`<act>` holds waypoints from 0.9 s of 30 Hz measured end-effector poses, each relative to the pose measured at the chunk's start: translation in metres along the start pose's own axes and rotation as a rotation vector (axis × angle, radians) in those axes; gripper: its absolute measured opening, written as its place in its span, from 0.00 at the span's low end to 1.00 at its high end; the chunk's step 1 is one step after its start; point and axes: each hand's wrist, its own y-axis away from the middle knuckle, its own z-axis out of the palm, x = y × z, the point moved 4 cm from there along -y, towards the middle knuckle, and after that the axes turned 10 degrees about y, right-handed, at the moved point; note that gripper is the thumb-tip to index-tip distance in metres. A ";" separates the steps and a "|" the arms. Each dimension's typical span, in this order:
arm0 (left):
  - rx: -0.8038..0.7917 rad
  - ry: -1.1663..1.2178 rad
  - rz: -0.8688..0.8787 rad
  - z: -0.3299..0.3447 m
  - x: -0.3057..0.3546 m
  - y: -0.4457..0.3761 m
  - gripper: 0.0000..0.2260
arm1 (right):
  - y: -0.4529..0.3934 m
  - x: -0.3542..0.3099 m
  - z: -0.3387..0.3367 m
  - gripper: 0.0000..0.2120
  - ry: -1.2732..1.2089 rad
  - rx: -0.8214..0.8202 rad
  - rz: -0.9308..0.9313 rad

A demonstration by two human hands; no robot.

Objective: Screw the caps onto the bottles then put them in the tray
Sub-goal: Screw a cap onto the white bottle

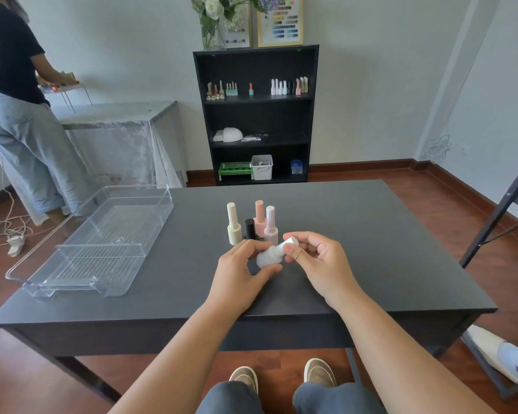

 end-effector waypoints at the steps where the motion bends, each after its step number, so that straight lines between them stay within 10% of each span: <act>1: -0.017 -0.002 -0.005 0.000 0.000 0.001 0.15 | 0.000 0.001 0.000 0.07 -0.008 0.005 0.005; 16: 0.357 0.053 -0.125 -0.062 -0.012 -0.039 0.06 | -0.024 -0.007 0.014 0.04 0.430 -0.023 0.045; 27: 0.029 -0.128 -0.203 -0.061 -0.012 -0.089 0.11 | -0.079 -0.036 -0.004 0.10 0.578 -0.052 0.061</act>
